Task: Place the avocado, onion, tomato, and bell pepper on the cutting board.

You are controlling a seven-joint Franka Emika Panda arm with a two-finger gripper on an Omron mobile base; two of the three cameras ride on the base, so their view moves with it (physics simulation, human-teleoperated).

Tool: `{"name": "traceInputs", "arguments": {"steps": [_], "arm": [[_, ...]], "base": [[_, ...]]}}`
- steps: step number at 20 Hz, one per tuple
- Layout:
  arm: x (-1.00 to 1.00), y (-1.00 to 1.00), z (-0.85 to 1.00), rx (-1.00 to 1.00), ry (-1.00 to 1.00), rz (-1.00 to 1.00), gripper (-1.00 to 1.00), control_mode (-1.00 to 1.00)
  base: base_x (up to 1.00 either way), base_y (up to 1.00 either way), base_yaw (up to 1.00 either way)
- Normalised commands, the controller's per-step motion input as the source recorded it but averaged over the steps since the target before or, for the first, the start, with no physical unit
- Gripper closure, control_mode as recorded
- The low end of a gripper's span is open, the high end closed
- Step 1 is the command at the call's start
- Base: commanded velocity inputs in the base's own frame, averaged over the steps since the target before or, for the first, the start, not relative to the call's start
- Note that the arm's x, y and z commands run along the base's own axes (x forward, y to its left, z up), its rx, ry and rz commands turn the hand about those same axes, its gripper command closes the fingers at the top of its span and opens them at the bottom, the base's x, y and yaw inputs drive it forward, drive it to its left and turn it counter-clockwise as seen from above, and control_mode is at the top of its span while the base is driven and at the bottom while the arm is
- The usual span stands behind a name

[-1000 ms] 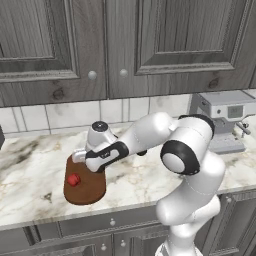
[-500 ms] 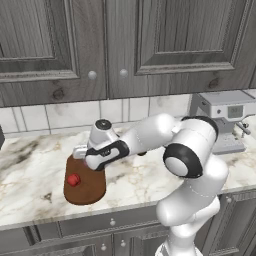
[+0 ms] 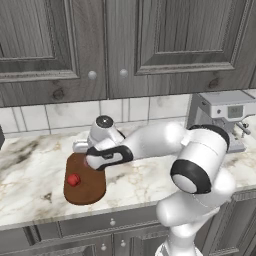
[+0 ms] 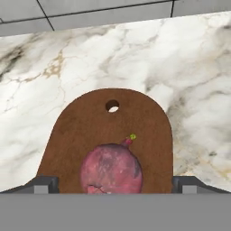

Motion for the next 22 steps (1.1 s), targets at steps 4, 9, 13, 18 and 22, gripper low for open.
{"name": "traceInputs", "arguments": {"steps": [4,9,13,18,22], "arm": [[-0.45,-0.14,0.41,0.01,-0.05,-0.01,-1.00,-1.00],[-0.65,-0.38,0.45,0.00,-0.10,0.00,-1.00,-1.00],[-0.91,-0.65,0.31,0.00,-0.24,0.00,-1.00,-1.00],[-0.99,-0.86,0.23,0.00,-0.23,0.00,-1.00,-1.00],[-0.90,-0.99,0.40,0.00,-0.14,0.00,-1.00,-1.00]], "base": [[0.00,0.00,0.00],[0.00,0.00,0.00],[0.00,0.00,0.00],[0.00,0.00,0.00],[0.00,0.00,0.00]]}}
